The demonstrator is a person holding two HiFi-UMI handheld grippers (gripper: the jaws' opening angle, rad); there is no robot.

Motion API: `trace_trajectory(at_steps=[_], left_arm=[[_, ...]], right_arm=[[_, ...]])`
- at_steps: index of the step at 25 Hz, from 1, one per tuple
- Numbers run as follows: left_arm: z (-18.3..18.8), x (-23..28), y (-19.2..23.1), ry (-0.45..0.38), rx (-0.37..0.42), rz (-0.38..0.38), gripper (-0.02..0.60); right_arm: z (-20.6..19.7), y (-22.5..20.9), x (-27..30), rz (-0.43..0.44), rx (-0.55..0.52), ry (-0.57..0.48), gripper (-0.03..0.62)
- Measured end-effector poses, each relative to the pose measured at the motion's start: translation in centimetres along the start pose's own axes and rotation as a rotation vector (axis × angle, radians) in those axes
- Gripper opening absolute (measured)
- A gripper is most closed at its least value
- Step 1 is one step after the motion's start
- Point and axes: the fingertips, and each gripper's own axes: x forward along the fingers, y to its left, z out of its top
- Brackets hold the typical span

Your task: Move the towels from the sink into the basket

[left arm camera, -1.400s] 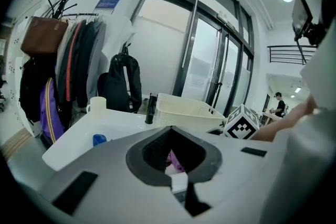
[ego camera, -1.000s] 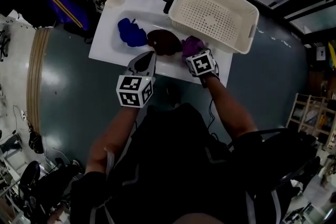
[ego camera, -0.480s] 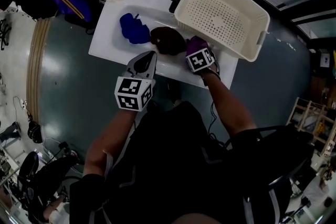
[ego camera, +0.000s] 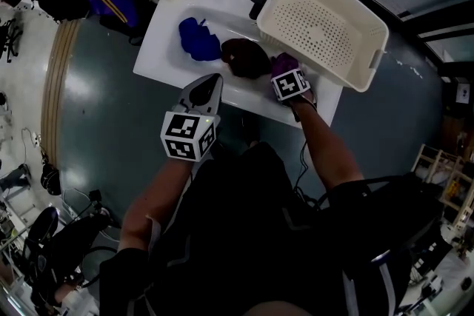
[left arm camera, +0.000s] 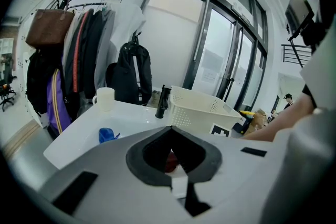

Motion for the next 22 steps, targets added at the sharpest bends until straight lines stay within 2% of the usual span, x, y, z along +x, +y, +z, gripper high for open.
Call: trace_trajectory(at_steps=[10,14,17,22], left_arm=[[0.7,-3.5,-0.7,-0.072,0.022,-0.016,0.005],[0.8,-5.1,-1.4,-0.103,0.023,-0.037,0.005],[1.1,-6.3,-1.8,-0.126,0.028,-0.05,0.005],[1.6,-8.5,-1.9,-0.166,0.027,-0.063,0.005]], right_arm=[[1.7,2.3,-5.5,0.007,-0.02,-0.162,0.097],[1.6,3.9,-8.7,0.021,0.032,-0.202,0.097],[2.8,4.6,-11.9,0.003,0.02,-0.294,0.097],[3.5,6.8,-17.0,0.014,0.019,-0.389,0.097]])
